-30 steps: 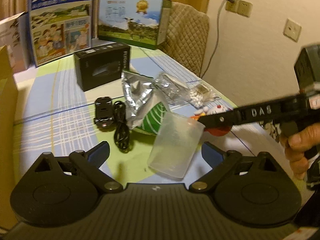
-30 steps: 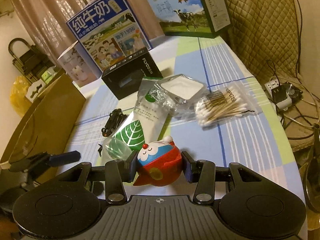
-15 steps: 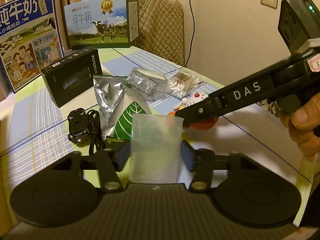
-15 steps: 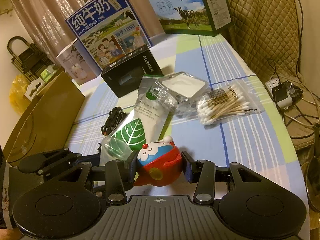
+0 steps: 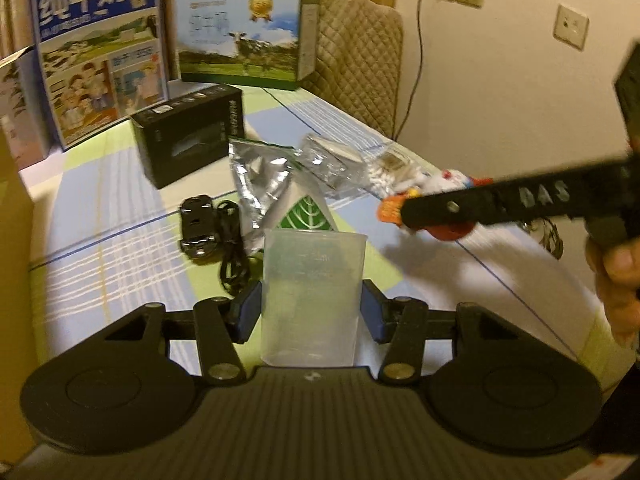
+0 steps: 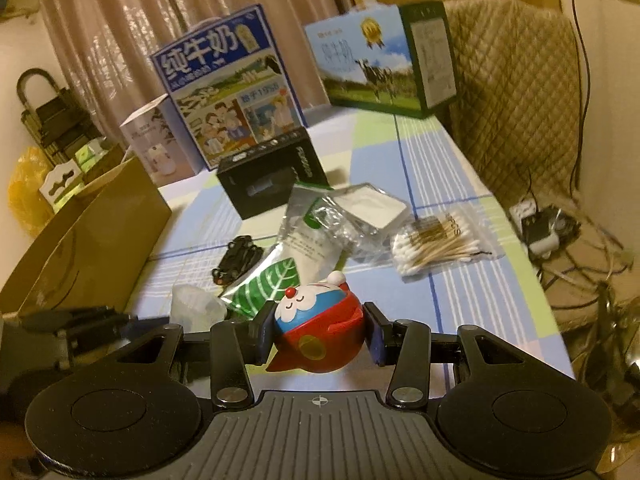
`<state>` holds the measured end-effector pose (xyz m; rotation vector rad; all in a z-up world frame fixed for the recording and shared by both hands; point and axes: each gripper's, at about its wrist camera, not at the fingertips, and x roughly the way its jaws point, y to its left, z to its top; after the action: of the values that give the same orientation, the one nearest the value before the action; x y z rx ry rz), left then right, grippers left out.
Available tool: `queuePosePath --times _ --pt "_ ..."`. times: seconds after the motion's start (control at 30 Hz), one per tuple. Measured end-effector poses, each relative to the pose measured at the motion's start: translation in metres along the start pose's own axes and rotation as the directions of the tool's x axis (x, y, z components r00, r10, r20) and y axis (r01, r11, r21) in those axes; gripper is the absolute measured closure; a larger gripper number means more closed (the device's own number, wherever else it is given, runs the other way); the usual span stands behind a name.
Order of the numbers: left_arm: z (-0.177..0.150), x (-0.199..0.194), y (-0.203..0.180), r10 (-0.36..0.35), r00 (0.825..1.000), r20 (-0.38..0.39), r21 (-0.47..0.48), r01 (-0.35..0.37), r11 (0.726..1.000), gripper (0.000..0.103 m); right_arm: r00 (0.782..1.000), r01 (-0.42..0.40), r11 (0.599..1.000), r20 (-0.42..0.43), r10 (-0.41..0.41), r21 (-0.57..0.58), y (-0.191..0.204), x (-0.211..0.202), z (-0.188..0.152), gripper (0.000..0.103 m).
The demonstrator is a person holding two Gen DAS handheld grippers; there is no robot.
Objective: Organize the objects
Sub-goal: 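Carry the cup into the box and release it while the right carries Doraemon over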
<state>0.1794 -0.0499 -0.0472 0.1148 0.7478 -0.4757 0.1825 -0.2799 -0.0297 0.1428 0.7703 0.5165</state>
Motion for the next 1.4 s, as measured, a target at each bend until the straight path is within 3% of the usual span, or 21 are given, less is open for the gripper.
queuePosePath --times 0.3,0.93,1.2,1.4 --pt "0.010 -0.047 0.014 0.034 0.999 0.037 -0.063 -0.032 0.998 0.056 0.999 -0.031 0.998 0.038 0.030 0.048 0.015 -0.028 -0.007 0.061" --pt "0.010 -0.181 0.069 0.169 0.979 0.113 -0.094 -0.158 0.983 0.056 0.987 -0.153 0.974 0.031 0.160 -0.168 0.147 -0.053 0.021 0.061" --pt "0.005 -0.232 0.125 0.249 0.960 0.124 -0.121 -0.235 0.964 0.056 0.966 -0.252 0.933 -0.011 0.257 -0.256 0.216 -0.036 0.046 0.061" --pt "-0.003 -0.248 0.184 0.317 0.945 0.083 -0.173 -0.299 0.938 0.056 0.952 -0.307 0.901 -0.080 0.297 -0.306 0.271 0.008 0.054 0.061"
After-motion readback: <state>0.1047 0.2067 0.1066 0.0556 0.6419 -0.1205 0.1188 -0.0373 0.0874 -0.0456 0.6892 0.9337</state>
